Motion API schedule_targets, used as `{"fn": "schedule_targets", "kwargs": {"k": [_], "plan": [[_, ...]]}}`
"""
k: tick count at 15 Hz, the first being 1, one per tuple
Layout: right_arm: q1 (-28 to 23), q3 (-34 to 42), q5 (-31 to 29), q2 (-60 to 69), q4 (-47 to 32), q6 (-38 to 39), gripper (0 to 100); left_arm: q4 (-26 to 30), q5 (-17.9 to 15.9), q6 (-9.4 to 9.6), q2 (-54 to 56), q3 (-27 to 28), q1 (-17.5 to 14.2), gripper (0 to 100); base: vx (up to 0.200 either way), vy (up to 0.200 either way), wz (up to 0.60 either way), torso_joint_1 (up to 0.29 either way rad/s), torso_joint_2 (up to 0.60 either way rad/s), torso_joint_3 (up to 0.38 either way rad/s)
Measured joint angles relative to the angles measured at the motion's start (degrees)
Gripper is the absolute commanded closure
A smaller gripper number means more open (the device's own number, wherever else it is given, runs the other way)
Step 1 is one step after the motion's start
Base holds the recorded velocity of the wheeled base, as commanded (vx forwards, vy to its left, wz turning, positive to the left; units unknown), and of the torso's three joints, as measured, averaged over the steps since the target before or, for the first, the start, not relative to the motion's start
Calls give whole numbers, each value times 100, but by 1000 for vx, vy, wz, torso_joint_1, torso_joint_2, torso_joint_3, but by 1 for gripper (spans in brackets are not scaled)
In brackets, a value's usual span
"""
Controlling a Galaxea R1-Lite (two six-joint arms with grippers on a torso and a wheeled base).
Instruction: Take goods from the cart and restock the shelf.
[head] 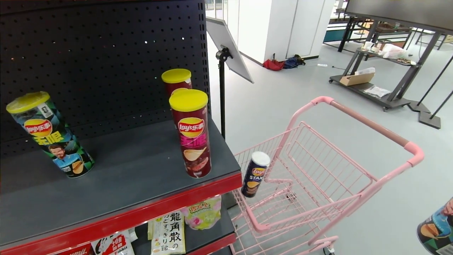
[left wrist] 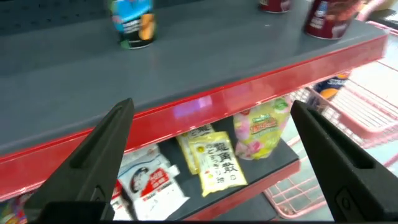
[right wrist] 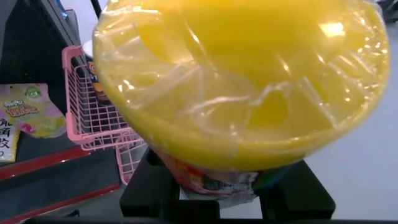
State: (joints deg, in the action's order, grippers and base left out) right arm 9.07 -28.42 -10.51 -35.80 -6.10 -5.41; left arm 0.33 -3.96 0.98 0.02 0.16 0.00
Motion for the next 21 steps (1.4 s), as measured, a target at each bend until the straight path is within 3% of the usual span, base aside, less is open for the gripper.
{"fn": "schedule_targets", "kwargs": {"k": [5,12,16,21], "plan": [[5,44,15,-24,2,5,100,-4,-5,-2,0,-2,0,0,0,0,600,8,-1,-2],[18,422,24,612,-4,16,100,-6,-6,-44,0,-9,0,0,0,0,0,0,0,0],[60,974,41,1488,-68,17,100,-15,-11,-29,0,-5,-7,0,0,200,0,-4,-4,2],[62,1111,59,1764,-61,16,100,-9,-16,-11,0,-6,0,0,0,200,0,6,1,0]]}}
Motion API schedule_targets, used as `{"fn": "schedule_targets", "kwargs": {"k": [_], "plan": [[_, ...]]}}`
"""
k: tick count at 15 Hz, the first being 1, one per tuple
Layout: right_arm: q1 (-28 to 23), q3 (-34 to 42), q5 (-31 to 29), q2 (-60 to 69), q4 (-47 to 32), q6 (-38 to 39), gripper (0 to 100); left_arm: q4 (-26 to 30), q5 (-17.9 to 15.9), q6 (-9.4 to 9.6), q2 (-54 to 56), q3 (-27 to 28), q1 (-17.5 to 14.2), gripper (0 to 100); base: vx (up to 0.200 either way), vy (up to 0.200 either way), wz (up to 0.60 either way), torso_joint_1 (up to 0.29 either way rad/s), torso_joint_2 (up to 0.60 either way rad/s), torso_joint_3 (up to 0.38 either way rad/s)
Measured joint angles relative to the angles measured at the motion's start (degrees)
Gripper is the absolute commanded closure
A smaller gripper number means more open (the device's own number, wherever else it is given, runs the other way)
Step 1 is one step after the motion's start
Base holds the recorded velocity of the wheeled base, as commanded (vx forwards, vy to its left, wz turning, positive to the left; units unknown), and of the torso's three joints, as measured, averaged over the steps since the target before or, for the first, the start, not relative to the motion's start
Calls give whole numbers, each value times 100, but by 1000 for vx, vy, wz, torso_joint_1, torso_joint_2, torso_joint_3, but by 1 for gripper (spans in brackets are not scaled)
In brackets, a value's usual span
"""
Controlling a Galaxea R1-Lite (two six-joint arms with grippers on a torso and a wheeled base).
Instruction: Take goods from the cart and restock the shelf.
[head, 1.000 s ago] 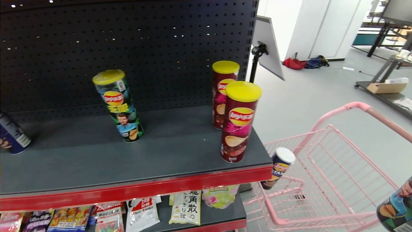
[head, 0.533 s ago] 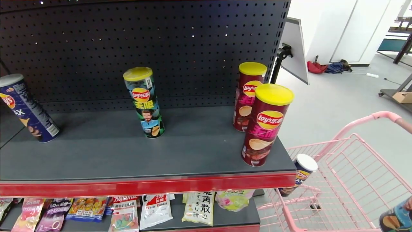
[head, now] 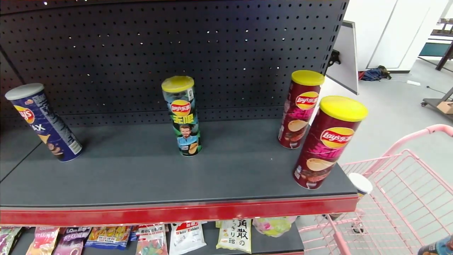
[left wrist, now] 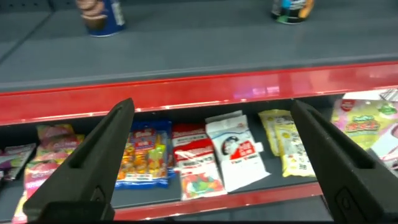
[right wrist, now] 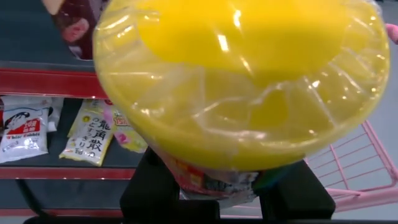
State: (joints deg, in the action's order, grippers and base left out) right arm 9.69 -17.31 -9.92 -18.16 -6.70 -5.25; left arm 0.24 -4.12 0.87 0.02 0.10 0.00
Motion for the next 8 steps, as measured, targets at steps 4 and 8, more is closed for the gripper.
{"fn": "schedule_targets", "kwargs": {"k": [4,8], "plan": [[-2,61,5,50,6,0,100,0,0,2,0,0,0,0,0,200,0,2,4,1],[12,72,106,63,39,-11,100,2,-1,2,0,0,0,0,0,150,0,-1,4,4]]}}
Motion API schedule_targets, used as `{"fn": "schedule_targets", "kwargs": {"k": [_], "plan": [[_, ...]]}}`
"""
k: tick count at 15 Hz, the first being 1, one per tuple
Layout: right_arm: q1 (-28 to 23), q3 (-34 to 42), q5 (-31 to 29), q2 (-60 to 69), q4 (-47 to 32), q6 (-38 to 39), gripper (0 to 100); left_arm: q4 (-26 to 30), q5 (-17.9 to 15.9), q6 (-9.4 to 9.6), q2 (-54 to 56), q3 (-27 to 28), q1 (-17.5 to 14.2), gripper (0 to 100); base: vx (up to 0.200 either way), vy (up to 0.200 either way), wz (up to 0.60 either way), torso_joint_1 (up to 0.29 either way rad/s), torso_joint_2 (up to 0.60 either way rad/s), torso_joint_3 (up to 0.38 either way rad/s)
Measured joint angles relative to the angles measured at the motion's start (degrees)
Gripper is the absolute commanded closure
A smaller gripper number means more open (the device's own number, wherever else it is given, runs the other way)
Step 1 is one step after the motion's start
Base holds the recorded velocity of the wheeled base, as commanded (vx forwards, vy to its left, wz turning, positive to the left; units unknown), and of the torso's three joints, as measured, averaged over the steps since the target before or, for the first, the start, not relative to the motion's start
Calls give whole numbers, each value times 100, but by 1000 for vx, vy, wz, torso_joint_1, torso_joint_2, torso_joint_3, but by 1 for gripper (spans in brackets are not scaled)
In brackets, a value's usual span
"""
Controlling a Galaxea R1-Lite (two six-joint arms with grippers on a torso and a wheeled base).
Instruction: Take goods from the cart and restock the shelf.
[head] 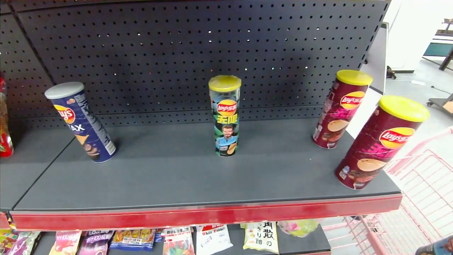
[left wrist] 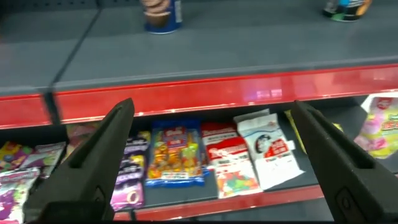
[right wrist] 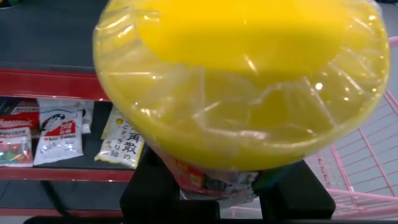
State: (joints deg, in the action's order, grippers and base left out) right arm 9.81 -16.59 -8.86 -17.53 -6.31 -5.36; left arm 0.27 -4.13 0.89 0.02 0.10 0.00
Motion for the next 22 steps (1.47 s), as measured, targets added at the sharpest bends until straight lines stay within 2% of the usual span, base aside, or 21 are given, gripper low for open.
{"fn": "schedule_targets", "kwargs": {"k": [3,7,12,17,22], "plan": [[-4,0,46,50,-26,-95,100,2,4,0,0,0,2,0,0,0,0,0,0,0],[62,257,419,423,-61,-163,100,2,11,-7,0,0,0,0,0,0,0,0,0,0],[79,306,896,712,-44,-167,100,0,-229,151,-7,11,0,0,0,0,0,0,0,0],[82,328,968,706,-77,-158,100,6,-235,55,-16,17,2,0,0,0,0,0,0,0],[184,325,1219,786,-539,-145,100,0,-229,45,-43,17,11,0,0,0,0,0,0,0]]}}
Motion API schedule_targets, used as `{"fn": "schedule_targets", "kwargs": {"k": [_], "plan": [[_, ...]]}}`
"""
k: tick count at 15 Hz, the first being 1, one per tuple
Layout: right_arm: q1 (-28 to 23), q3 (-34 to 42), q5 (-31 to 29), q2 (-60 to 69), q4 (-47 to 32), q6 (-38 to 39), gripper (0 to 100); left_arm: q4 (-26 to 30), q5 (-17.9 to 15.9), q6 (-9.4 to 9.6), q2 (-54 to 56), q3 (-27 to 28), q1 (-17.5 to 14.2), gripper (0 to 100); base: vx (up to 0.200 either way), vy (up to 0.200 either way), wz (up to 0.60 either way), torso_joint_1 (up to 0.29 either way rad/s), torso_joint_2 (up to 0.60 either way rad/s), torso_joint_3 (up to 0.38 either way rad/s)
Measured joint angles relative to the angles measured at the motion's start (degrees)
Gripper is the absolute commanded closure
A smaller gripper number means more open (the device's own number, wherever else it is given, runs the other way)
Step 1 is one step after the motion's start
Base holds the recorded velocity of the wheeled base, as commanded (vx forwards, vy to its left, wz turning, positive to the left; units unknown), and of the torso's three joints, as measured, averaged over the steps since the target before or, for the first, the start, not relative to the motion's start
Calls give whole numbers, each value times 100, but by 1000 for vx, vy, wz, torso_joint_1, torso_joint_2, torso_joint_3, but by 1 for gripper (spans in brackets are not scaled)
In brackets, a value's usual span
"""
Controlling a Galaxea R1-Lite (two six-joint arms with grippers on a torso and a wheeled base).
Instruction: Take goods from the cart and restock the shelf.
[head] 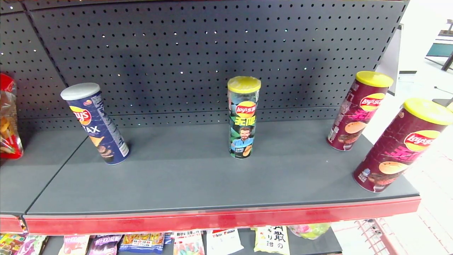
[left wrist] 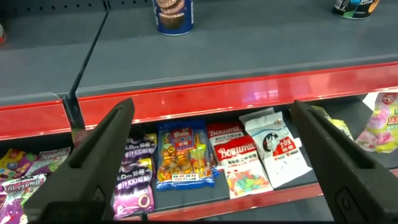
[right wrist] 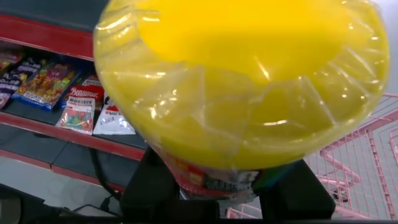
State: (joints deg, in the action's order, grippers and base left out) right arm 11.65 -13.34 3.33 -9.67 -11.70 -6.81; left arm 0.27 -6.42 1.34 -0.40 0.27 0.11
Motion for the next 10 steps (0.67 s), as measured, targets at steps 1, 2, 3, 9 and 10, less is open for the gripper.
{"fn": "schedule_targets", "kwargs": {"k": [1,2,3,9,10], "plan": [[5,0,-11,16,-4,0,100,-9,-13,16,0,0,0,0,0,0,0,0,0,0],[6,-6,-22,24,-11,-2,100,-37,-60,-44,-11,83,2,0,0,0,0,0,0,0],[6,-30,-27,20,-11,-5,100,-71,-77,-223,-78,273,22,0,0,0,0,0,0,0],[6,37,-29,30,0,-18,100,-524,-1787,-279,-2917,2605,790,0,0,0,0,0,0,0],[6,22,-33,30,0,-18,100,-770,-2269,-161,-3634,2815,948,0,0,0,0,0,0,0]]}}
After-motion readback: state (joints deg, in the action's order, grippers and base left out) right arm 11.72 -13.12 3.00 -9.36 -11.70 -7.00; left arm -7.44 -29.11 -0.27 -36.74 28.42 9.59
